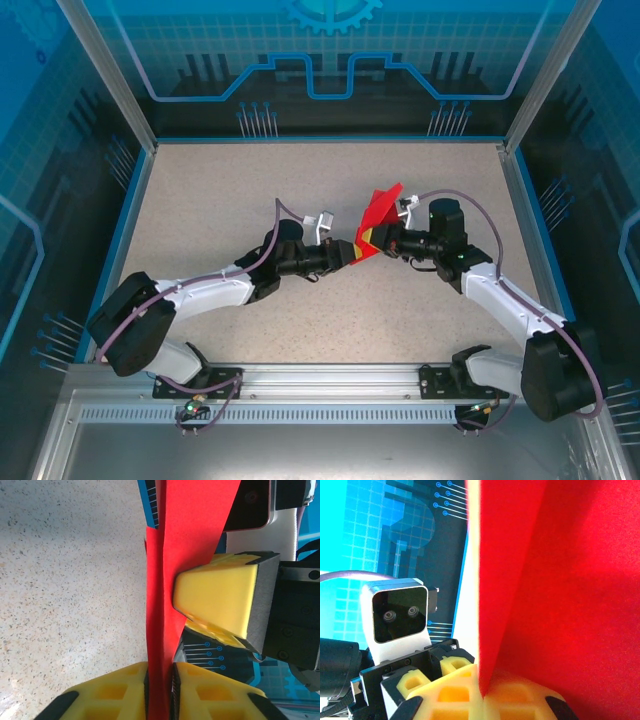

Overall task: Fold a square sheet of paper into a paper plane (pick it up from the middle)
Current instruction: Turn over the paper at the center of the table.

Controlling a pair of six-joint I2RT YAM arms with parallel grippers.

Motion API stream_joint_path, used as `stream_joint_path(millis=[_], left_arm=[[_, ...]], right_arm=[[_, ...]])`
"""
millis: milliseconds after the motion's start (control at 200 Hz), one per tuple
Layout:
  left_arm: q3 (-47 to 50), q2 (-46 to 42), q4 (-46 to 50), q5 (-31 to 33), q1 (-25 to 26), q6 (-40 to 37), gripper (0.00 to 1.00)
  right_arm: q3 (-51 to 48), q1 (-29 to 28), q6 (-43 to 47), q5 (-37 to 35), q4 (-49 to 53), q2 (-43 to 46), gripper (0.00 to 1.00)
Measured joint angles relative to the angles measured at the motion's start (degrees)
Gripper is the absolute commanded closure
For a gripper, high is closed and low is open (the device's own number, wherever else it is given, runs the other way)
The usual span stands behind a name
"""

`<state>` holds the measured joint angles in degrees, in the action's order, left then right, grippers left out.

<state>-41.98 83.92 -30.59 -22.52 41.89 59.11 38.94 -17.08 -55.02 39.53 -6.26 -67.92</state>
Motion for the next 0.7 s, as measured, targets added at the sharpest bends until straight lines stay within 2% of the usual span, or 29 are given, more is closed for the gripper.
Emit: stream_joint_path(millis=[185,330,495,620,700], left_arm=[[-0.2,0.0,0.4,-0.9,-0.4,-1.0,0.94],[-0.7,0.0,1.4,-1.4,-0.7,-1.6,0.95],[-1.3,-0.1,4.2,-1.4,-1.9,-3.3,0.95],[-4.8,-0.7,13.5,-1.1,-2.8,-8.5,0.97],[-9.0,-1.9,22.8,0.9,-2.8,-14.6,1.00]], right_arm=[[0.0,0.0,0.2,0.1,0.2,0.0,0.91],[0.0,0.3,1.0,0.1,0.4,-0.1,0.79],[0.1,1.4,3.5,-0.2,3.6,-0.1,0.60],[0.4,3.7,6.5,-1.4,8.3,0.2,0.54],[0.6,5.0,8.1,-2.2,11.0,1.1,0.52]])
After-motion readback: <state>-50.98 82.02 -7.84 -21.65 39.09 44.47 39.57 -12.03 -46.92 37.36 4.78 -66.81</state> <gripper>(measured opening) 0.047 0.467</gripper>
